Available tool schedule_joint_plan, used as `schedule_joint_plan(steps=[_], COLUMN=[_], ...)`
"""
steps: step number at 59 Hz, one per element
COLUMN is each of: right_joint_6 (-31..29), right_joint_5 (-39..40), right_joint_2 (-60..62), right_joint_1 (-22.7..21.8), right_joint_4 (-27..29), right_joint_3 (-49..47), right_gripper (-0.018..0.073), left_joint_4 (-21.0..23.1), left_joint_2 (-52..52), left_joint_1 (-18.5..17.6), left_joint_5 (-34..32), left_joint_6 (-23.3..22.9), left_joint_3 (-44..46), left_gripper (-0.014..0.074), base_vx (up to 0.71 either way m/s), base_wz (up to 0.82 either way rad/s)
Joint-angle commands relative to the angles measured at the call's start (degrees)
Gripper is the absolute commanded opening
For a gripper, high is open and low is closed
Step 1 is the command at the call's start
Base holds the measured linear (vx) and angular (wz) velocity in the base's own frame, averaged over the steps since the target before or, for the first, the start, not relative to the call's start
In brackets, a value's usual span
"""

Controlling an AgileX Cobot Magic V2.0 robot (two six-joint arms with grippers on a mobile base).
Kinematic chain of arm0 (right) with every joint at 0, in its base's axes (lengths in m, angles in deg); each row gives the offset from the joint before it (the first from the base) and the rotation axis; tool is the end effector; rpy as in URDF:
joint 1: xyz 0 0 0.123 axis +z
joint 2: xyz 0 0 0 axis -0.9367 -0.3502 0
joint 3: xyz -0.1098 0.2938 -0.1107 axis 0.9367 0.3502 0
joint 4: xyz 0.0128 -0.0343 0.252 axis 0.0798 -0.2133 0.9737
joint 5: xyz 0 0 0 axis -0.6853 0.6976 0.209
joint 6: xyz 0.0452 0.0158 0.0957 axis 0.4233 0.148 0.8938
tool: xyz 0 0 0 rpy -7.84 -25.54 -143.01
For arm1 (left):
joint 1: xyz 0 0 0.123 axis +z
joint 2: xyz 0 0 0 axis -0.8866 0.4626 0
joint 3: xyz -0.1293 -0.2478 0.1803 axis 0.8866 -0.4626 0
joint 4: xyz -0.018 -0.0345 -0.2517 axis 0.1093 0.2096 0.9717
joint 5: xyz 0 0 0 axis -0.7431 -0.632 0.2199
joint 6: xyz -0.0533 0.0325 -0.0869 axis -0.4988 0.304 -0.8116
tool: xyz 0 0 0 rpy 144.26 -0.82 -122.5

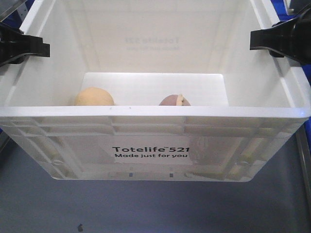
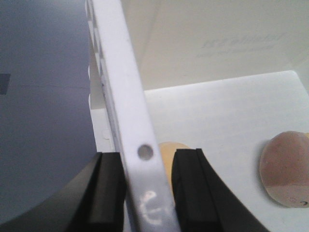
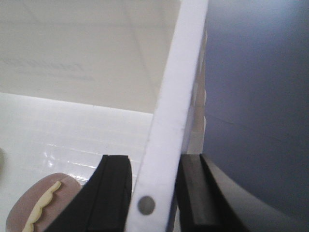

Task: Place moving items into box and shelve
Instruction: 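Carry the crate alongside the blue-bin shelving with both grippers, then hold the crate rims while the base turns to face the shelf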

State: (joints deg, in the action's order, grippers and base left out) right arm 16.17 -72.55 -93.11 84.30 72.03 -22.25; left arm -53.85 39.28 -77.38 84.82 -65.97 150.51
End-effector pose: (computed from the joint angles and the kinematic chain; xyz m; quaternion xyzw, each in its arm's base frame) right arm 0.2318 0.0684 0.4256 -0.0652 0.8930 0.1176 0.4295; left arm 0.2171 -0.0781 0.4303 0.1023 0.8883 -0.1641 0.4166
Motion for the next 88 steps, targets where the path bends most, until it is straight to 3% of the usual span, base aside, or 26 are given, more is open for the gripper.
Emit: schedule_joint_plan(steps=[1,36,88], right_joint_6=[0.9,0.9,0.9], right_joint_5=[7.5,7.5,7.5], right_joint_2=[1.5,1.5,1.5], right_joint_1=[-0.3,-0.3,-0.3], right_joint_4=[-0.2,-0.2,-0.2], right_joint_3=[-2.7,-2.7,-2.7], right_gripper=[-0.0009,-0.0009,-0.0009], left_joint_4=[3.7,3.7,3.7], left_joint_2=[-2.4,-2.4,-2.4], left_joint_1=[-0.6,-0.6,-0.6], left_joint_5=[-9.1,-9.1,-9.1], left_joint_6=[1.9,1.9,1.9], left_joint_3=[2.6,2.6,2.6], left_gripper=[-0.0006,-0.0006,-0.0006], base_vx=[0.37,0.31,0.19], base_wz=[0.39,0.45,0.66])
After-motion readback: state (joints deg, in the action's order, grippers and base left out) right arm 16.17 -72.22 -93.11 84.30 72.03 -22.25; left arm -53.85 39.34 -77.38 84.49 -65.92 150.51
